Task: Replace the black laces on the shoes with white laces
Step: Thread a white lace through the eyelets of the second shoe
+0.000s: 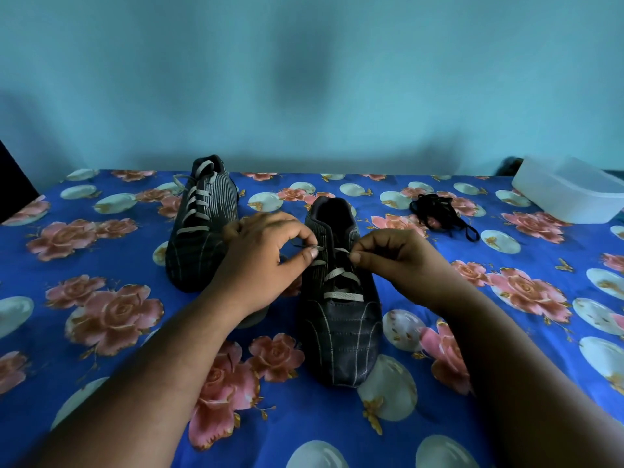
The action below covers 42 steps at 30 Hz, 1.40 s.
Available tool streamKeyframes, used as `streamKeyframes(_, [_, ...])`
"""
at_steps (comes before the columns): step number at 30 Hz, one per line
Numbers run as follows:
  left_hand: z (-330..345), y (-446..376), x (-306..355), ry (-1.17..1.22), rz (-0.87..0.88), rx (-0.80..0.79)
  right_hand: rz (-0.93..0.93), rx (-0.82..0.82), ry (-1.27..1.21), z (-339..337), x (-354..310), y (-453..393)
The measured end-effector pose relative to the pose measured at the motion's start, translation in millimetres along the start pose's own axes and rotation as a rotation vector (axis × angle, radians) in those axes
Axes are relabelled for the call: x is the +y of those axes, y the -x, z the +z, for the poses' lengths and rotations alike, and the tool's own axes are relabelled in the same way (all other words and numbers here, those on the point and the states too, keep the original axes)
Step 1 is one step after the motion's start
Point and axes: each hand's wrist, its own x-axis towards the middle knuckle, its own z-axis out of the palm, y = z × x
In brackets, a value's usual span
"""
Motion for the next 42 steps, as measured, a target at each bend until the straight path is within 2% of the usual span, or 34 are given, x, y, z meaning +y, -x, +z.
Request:
streamKeyframes(4, [2,1,0,0.054,-0.02,-0.021,0.052,-0.057,-0.088,-1,1,-1])
streamKeyframes(11, [4,0,2,0.055,-0.024,-0.005,-0.279,0.158,0.399,12,7,-3])
streamKeyframes(17, [4,0,3,0.018,-0.036,-0.007,-0.304,0.284,0.598,15,5,-5])
streamKeyframes(19, [4,-1,3,0.044,-0.036,-0.007,-0.288,0.284,0.595,18,2,-5])
streamKeyframes(23, [4,-3,4,0.168,-0.109,-0.08,-0.135,0.254,0.451,26,2,-6])
streamKeyframes(33, [13,-1,2,0.071,-0.226,-0.07,-0.126,0.275,0.685,30,2,-6])
streamKeyframes(37, [11,0,9,0.113,-0.166,-0.011,-0.119,0.291,0.743,28,0,-6])
streamKeyframes(42, [13,-1,3,0.171,-0.148,-0.05,-0.028,0.257,0.476,31,0,-9])
